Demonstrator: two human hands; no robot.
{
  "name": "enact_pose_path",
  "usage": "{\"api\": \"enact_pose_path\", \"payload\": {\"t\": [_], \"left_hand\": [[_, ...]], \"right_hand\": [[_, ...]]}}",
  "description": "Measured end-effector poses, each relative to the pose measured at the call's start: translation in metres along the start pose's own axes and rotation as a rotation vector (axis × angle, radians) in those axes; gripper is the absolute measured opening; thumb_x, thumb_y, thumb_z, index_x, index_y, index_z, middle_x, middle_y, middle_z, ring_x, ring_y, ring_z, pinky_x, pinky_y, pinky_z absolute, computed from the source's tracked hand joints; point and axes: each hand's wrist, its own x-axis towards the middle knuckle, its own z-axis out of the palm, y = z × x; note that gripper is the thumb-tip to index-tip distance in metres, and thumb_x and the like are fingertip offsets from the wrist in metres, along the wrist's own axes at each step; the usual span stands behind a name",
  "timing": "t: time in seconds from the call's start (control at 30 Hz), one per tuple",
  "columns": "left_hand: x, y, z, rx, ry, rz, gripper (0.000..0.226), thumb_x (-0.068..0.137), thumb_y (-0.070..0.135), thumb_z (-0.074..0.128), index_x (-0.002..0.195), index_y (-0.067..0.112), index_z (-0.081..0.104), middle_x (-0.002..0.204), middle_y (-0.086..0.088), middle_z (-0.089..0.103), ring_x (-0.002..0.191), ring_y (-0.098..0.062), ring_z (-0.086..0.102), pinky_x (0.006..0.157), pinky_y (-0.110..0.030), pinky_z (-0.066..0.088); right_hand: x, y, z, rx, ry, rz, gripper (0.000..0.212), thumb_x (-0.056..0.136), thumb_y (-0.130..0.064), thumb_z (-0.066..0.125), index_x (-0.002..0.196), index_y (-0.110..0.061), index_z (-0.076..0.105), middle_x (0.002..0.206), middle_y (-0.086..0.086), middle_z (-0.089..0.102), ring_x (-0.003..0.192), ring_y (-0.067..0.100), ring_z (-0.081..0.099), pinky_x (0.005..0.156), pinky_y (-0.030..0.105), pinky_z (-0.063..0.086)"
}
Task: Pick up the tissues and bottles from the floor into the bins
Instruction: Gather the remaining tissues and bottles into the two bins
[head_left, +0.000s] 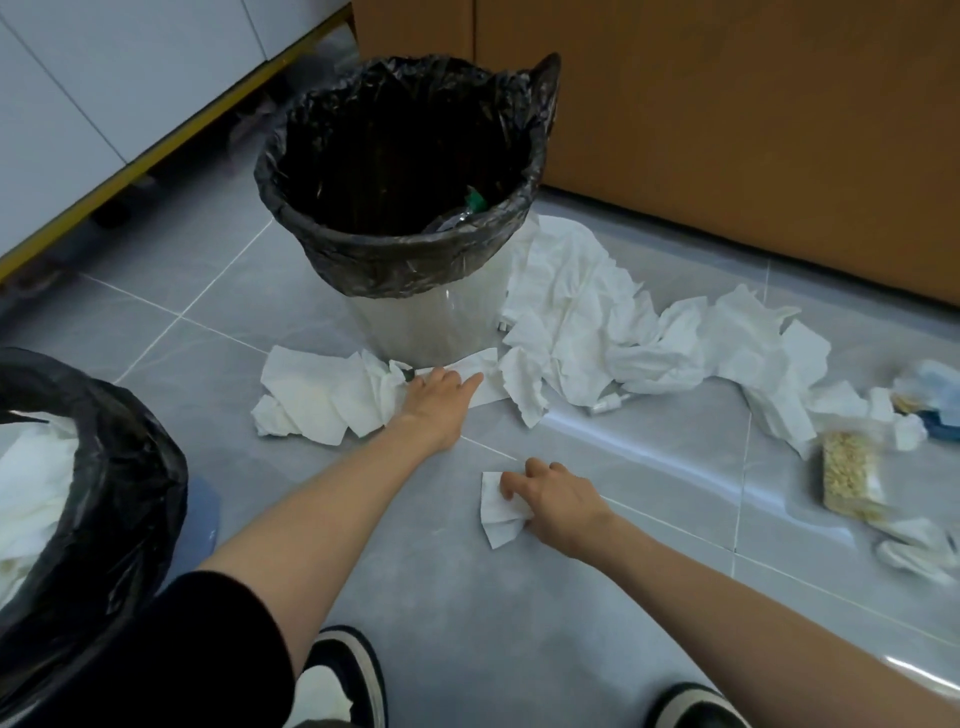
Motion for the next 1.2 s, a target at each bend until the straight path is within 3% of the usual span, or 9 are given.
{"api": "enact_pose_path", "payload": {"t": [0.2, 0.33, 0.4, 0.63, 0.73, 0.8, 0.97, 1.1, 1.2], "left_hand": [[0.002, -0.002, 0.008, -0.123, 0.040, -0.077, 0.052, 0.091, 0.022, 0.055, 0.139, 0.019, 0.036, 0.136, -0.004, 0.047, 0.128, -0.026, 0.036, 0.106, -0.041, 0.030], [-0.004, 0.001, 0.020, -0.182, 0.079, -0.060, 0.040, 0.091, 0.025, 0.057, 0.129, 0.023, 0.044, 0.126, -0.002, 0.056, 0.124, -0.024, 0.039, 0.102, -0.038, 0.030], [-0.007, 0.001, 0.023, -0.203, 0.116, -0.053, 0.030, 0.092, 0.026, 0.055, 0.122, 0.024, 0.050, 0.122, 0.000, 0.059, 0.121, -0.023, 0.042, 0.099, -0.036, 0.030], [-0.023, 0.010, 0.026, -0.340, 0.114, 0.005, 0.021, 0.091, 0.027, 0.055, 0.110, 0.020, 0.059, 0.107, -0.002, 0.064, 0.104, -0.024, 0.057, 0.086, -0.032, 0.041], [-0.033, 0.019, 0.017, -0.708, 0.230, -0.030, 0.016, 0.090, 0.021, 0.058, 0.104, 0.014, 0.061, 0.096, -0.005, 0.064, 0.090, -0.020, 0.059, 0.077, -0.029, 0.044], [-0.044, 0.025, 0.005, -0.977, 0.290, -0.085, 0.011, 0.090, 0.018, 0.059, 0.099, 0.012, 0.060, 0.089, 0.000, 0.061, 0.080, -0.015, 0.058, 0.075, -0.025, 0.046], [-0.083, 0.015, -0.028, -1.461, 0.361, -0.125, 0.011, 0.093, 0.013, 0.057, 0.103, 0.011, 0.058, 0.098, -0.001, 0.057, 0.085, -0.016, 0.064, 0.075, -0.029, 0.059], [-0.120, -0.016, -0.052, -1.480, 0.528, -0.204, 0.008, 0.093, 0.014, 0.057, 0.100, 0.017, 0.056, 0.095, 0.009, 0.058, 0.088, -0.013, 0.063, 0.069, -0.026, 0.059], [-0.153, -0.042, -0.067, -1.461, 0.647, -0.252, 0.009, 0.091, 0.014, 0.060, 0.099, 0.019, 0.058, 0.100, 0.003, 0.065, 0.093, -0.016, 0.065, 0.069, -0.024, 0.058]], "right_hand": [[-0.002, 0.012, 0.004, 0.109, -0.016, 0.002, 0.039, 0.089, -0.016, 0.055, 0.126, -0.025, 0.045, 0.117, 0.006, 0.043, 0.108, 0.029, 0.049, 0.072, 0.030, 0.036], [-0.004, 0.018, -0.001, 0.244, -0.072, 0.019, 0.046, 0.081, -0.044, 0.066, 0.121, -0.027, 0.052, 0.110, 0.001, 0.044, 0.106, 0.024, 0.052, 0.084, 0.030, 0.044], [-0.005, 0.018, -0.002, 0.323, -0.082, 0.069, 0.044, 0.083, -0.055, 0.061, 0.118, -0.028, 0.057, 0.112, 0.001, 0.047, 0.105, 0.020, 0.052, 0.089, 0.030, 0.044], [-0.004, 0.021, -0.001, 0.318, -0.031, 0.119, 0.019, 0.088, -0.019, 0.059, 0.105, -0.018, 0.066, 0.107, 0.005, 0.054, 0.099, 0.021, 0.056, 0.077, 0.024, 0.041], [-0.003, 0.024, -0.001, 0.373, 0.046, 0.150, 0.017, 0.082, -0.011, 0.060, 0.095, -0.012, 0.070, 0.095, 0.003, 0.059, 0.090, 0.019, 0.058, 0.070, 0.019, 0.037], [-0.003, 0.024, -0.007, 0.498, 0.195, 0.191, 0.013, 0.078, -0.008, 0.062, 0.087, -0.013, 0.070, 0.086, 0.000, 0.055, 0.083, 0.020, 0.057, 0.066, 0.019, 0.036], [0.004, -0.004, -0.043, 0.882, 0.524, 0.218, 0.012, 0.074, -0.010, 0.072, 0.077, -0.019, 0.065, 0.091, 0.002, 0.062, 0.071, 0.013, 0.056, 0.070, 0.023, 0.047], [0.009, -0.048, -0.073, 1.096, 0.560, 0.134, 0.013, 0.075, -0.011, 0.074, 0.081, -0.017, 0.065, 0.090, -0.005, 0.066, 0.072, 0.016, 0.055, 0.064, 0.021, 0.049], [0.008, -0.086, -0.094, 1.166, 0.573, 0.033, 0.012, 0.075, -0.013, 0.076, 0.081, -0.019, 0.067, 0.087, -0.009, 0.068, 0.081, 0.018, 0.062, 0.073, 0.030, 0.053]]}}
